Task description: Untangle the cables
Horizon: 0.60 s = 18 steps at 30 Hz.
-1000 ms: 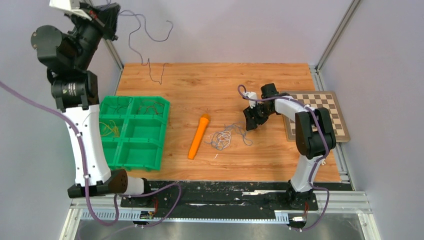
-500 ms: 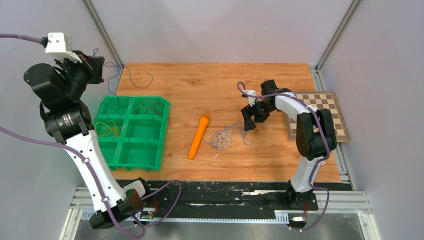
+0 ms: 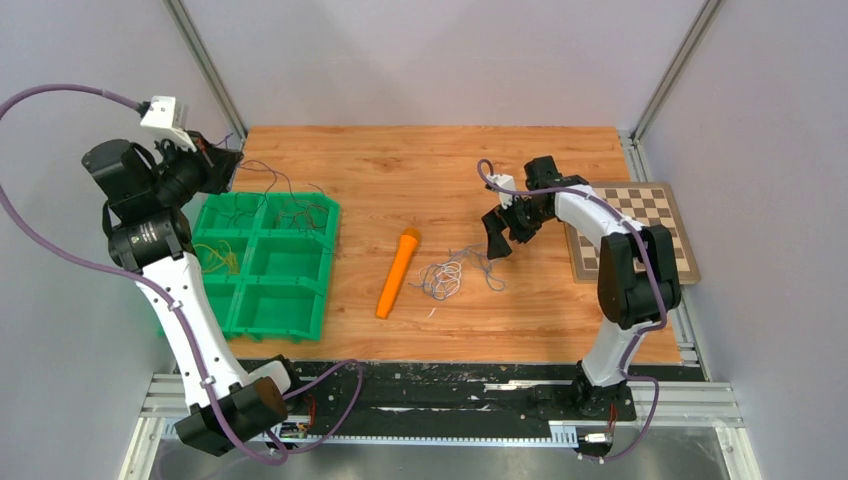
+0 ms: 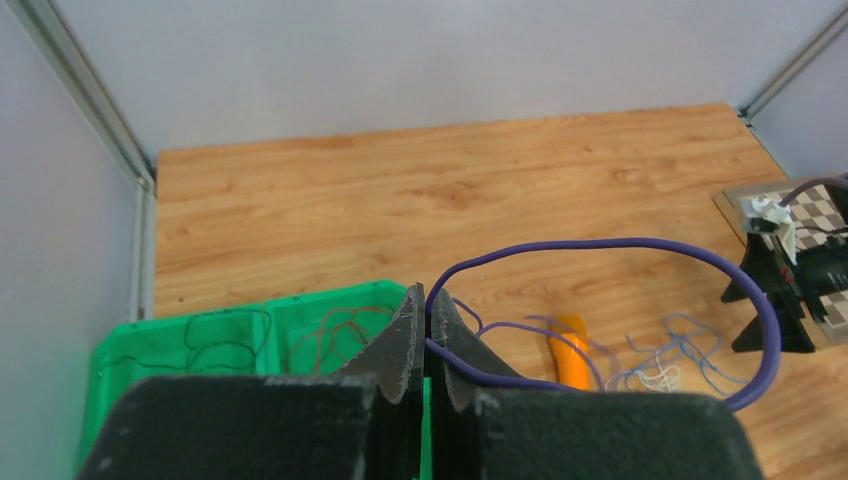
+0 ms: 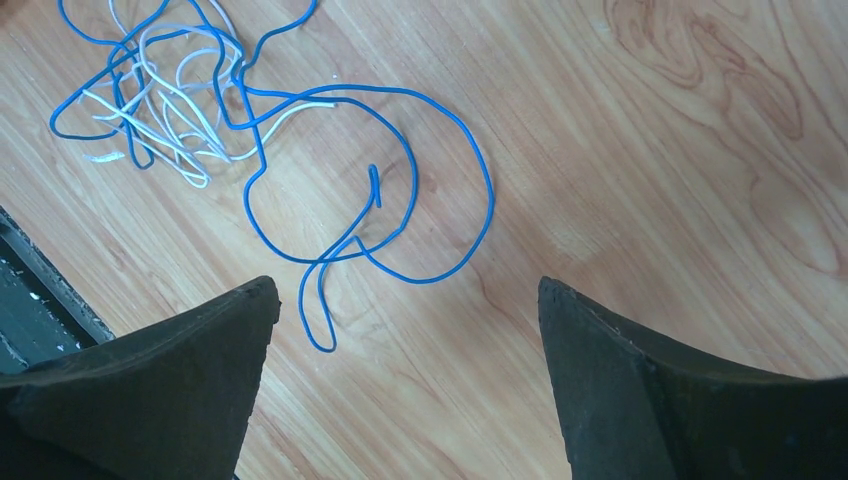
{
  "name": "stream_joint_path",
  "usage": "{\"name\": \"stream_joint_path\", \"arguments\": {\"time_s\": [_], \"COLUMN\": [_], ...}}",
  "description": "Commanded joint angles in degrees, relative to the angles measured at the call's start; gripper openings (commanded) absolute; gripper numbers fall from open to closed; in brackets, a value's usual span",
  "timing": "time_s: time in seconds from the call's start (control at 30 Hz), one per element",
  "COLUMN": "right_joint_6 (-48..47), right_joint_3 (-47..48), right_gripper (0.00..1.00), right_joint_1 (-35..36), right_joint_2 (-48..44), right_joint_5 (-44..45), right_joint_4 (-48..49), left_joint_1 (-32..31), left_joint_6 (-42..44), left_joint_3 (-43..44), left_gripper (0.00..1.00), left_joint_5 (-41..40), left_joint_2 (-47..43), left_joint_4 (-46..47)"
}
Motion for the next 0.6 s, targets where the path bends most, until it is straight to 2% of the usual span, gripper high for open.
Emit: {"name": "stream_joint_path", "arguments": {"time_s": [0.0, 0.2, 0.3, 0.43, 0.57], "right_joint_6": [0.35, 0.47, 0.37, 0.15, 0.09], "right_joint_3": [-1.6, -2.91, -3.28, -4.06, -4.07], "right_gripper": [1.0, 1.0, 1.0, 1.0, 1.0], "right_joint_1": [-0.02, -0.2, -0.52, -0.88, -0.98], "right_joint_2": [-3.89, -5.18, -5.66, -6.07, -6.25], "right_joint_5": [-2.09, -1.87, -1.64, -1.58, -1.64], "right_joint_4": [2.38, 2.62, 2.59, 2.59, 2.58], "left_joint_1": [0.2, 0.12, 0.28, 1.49, 1.79], "left_joint_6": [1.84, 7.22, 11.2, 14.25, 17.95], "left_joint_3": [-5.91, -9.59, -9.17, -5.16, 3.42], "left_gripper": [0.0, 0.0, 0.0, 0.0, 0.0], "left_joint_5": [2.83, 1.26, -3.22, -4.18, -4.37], "left_joint_2": [1.37, 4.49, 4.1, 4.67, 7.6], "left_joint_4": [1.08, 0.35, -0.21, -2.1, -6.99]}}
